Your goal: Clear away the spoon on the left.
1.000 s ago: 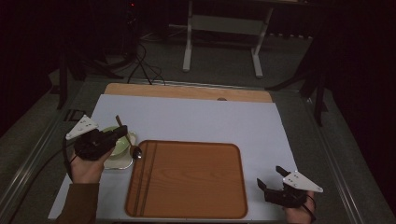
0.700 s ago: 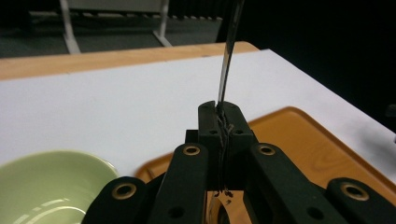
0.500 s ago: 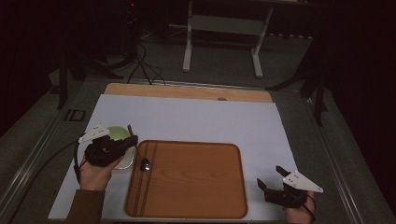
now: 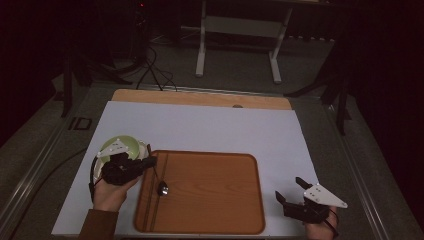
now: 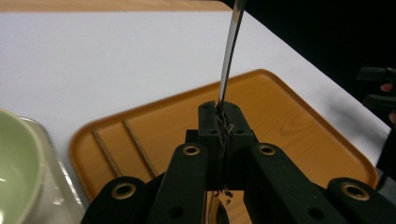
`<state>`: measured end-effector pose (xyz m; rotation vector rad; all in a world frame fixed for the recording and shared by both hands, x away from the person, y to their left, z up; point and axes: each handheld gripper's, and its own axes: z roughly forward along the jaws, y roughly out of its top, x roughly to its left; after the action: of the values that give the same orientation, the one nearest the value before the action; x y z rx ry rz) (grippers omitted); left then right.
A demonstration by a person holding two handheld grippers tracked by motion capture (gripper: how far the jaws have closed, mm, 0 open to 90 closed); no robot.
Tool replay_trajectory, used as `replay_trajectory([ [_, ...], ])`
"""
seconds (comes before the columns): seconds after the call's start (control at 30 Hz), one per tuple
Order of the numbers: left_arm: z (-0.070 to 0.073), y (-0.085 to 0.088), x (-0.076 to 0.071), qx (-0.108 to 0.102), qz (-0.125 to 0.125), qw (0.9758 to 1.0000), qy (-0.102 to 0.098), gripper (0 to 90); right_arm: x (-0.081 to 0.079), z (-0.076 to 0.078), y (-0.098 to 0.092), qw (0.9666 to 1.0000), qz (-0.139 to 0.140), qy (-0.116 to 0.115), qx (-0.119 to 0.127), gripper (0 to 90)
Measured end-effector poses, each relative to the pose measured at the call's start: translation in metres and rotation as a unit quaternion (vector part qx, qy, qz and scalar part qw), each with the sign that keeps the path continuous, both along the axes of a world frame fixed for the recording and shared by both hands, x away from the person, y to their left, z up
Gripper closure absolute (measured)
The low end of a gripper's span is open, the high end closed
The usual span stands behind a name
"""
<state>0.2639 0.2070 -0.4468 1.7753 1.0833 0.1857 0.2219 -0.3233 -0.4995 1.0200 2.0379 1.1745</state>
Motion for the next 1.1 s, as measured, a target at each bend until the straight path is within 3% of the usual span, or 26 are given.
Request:
replay_trajectory([
  [0.27, -0.008, -0.008, 0.004, 0.011, -0.022, 0.9992, 0.033, 88.3, -0.001, 0.001, 0.001, 1.0000, 0.004, -0.006, 0.000, 13.8],
  [0.6, -0.024, -0.021, 0.008, 0.017, -0.036, 0.9976, 0.057, 87.8, -0.001, 0.001, 0.001, 1.0000, 0.004, -0.004, -0.002, 13.8],
  [0.9, -0.055, -0.039, 0.005, 0.028, -0.045, 0.9937, 0.099, 82.4, -0.001, 0.001, 0.001, 1.0000, 0.004, -0.004, -0.002, 13.8],
  [1.1, -0.067, -0.045, 0.006, 0.057, -0.040, 0.9910, 0.114, 77.4, -0.001, 0.001, 0.001, 1.0000, 0.005, -0.004, -0.002, 13.8],
])
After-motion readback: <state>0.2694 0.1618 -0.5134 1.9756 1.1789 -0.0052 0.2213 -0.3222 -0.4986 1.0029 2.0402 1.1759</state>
